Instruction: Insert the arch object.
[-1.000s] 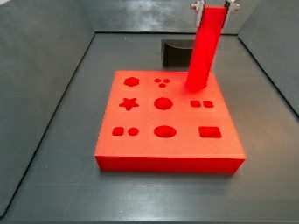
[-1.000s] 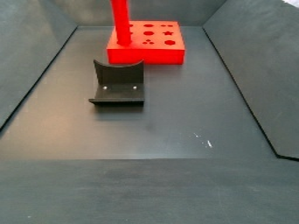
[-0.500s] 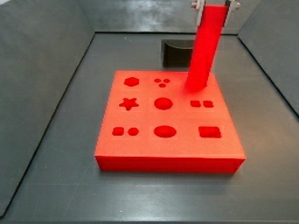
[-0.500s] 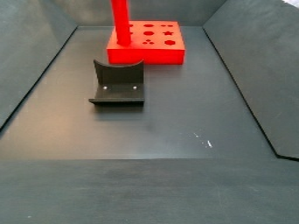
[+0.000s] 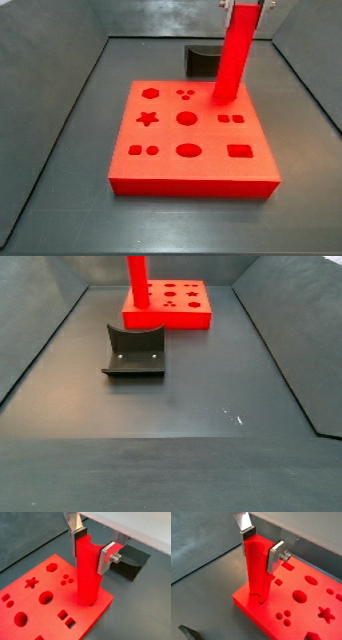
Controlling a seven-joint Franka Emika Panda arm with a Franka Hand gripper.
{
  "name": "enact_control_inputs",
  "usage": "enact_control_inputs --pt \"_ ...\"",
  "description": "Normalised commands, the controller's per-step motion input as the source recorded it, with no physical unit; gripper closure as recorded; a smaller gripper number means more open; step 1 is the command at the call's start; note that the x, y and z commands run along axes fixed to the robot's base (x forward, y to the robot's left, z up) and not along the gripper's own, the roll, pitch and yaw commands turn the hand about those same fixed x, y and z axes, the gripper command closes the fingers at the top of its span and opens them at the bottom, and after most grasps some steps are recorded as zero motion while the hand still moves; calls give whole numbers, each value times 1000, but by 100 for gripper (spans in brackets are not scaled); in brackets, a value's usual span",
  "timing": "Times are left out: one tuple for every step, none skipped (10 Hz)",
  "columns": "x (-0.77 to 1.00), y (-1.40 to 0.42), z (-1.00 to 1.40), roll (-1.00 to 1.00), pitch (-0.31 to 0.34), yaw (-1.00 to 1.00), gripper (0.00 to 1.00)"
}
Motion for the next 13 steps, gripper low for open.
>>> enact_control_inputs --pt "0 0 0 310 21 0 100" --pt "0 0 0 216 0 0 100" --pt "0 0 0 63 0 0 100" --pt "0 -17 0 0 0 0 100" --pt "0 -231 0 69 0 109 100" --pt "0 -320 0 183 0 174 100" --pt "0 -200 -34 226 0 137 100" --pt "0 0 -106 230 0 74 100" --pt "0 86 -31 249 29 51 100" --pt "0 14 0 177 33 57 100" --pt "0 0 0 16 0 37 100" --pt "-11 0 -51 0 0 3 100" --pt "-57 -29 -103 0 0 0 100"
